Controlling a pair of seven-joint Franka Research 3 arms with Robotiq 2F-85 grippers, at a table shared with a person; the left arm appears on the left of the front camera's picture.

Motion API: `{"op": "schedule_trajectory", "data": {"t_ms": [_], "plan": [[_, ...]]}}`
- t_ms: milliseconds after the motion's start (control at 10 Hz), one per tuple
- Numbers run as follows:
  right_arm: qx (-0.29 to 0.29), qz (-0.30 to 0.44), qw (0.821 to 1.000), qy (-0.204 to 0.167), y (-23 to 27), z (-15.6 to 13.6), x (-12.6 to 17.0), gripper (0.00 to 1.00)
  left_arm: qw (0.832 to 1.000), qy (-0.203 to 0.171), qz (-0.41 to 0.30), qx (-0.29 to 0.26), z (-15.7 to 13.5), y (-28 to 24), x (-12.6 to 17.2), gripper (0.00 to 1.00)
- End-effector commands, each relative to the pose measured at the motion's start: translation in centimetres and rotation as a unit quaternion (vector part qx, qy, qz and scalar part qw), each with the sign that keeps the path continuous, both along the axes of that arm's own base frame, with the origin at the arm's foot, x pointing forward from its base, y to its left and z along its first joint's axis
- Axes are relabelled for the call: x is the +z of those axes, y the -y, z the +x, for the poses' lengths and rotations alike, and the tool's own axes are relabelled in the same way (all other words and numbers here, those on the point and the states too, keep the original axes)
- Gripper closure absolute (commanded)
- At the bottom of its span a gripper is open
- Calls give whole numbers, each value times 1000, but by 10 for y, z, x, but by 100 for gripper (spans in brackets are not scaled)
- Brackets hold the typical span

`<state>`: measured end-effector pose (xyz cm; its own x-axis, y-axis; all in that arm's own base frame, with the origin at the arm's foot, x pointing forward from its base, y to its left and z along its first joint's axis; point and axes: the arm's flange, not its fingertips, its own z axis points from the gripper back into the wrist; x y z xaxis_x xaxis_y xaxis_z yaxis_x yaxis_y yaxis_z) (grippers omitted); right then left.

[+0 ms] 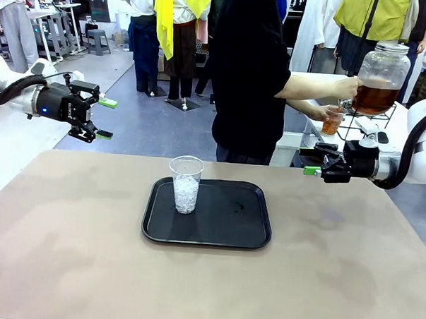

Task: Pour the drink into the iced cup.
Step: Pick up the iced cup indicated by the human and present it to them.

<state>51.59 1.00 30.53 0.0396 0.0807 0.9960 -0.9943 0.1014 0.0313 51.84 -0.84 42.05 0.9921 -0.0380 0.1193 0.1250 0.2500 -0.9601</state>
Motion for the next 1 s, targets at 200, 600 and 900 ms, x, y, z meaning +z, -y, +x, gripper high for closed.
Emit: {"op": "schedule_trajectory", "data": {"t_ms": [200, 600, 900], "plan": [[5, -3, 1000, -3, -2, 4, 4, 0, 1000, -1, 1, 2, 0, 0, 2, 0], [5, -3, 1000, -3, -2, 4, 4, 0, 1000, -1, 1, 2, 0, 0, 2, 0], [5, -3, 1000, -3, -2, 4, 4, 0, 1000, -1, 1, 2, 0, 0, 2, 0]]}}
